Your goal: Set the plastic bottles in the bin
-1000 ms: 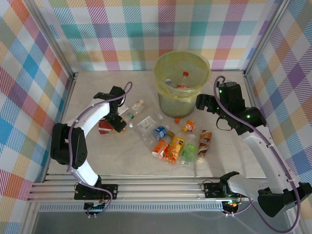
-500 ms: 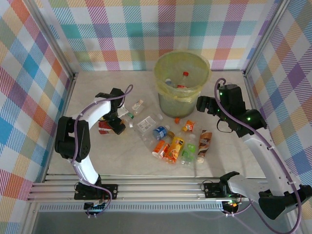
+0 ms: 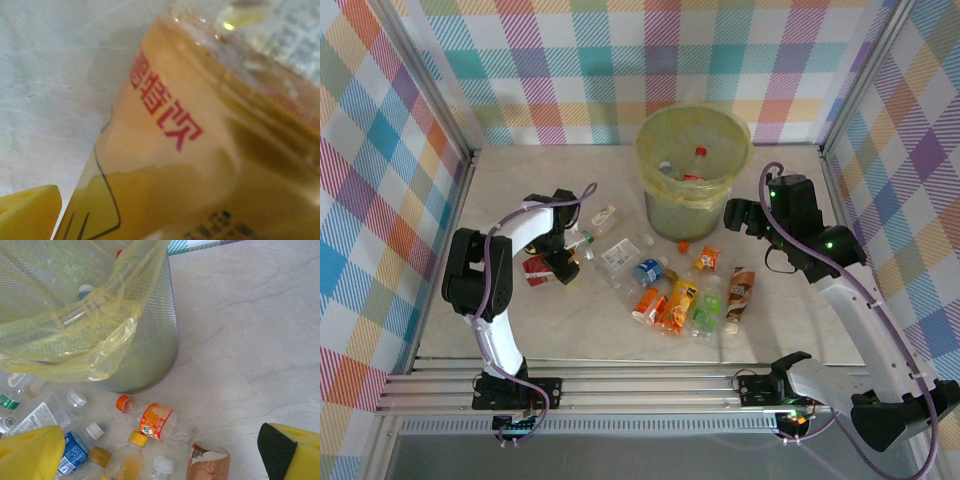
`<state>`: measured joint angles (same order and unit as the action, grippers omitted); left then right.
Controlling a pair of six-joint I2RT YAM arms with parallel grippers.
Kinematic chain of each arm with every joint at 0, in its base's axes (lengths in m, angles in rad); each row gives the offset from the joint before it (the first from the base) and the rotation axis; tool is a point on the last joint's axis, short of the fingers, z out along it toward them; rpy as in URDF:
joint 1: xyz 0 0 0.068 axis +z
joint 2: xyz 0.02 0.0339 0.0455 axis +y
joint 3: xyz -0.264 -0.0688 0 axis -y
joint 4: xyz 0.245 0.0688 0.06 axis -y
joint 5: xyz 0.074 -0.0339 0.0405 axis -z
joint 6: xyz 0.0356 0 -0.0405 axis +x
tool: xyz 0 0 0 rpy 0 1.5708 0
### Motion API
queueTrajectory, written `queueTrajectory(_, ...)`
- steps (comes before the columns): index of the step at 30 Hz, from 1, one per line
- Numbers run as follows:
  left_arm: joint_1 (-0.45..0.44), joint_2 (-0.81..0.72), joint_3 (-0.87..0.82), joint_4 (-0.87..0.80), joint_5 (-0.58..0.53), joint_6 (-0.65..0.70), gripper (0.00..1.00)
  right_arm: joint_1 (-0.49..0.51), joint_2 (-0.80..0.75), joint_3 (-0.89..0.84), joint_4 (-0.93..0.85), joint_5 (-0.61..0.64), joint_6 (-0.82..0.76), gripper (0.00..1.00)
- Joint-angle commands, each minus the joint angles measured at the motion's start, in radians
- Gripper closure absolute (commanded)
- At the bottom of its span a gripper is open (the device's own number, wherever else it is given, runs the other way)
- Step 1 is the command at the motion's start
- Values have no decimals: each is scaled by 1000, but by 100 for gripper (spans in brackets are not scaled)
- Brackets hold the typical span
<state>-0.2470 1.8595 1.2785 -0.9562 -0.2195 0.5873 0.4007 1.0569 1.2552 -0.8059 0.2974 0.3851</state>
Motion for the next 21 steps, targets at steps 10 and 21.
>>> queueTrajectory(10,8,-35,-25,-98,37,-46,27,3,-16,-19,25,10,8,0)
queueTrajectory(21,-30,-205,-10,-138,43,-60,28,4,-46,-14,31,-60,26,0)
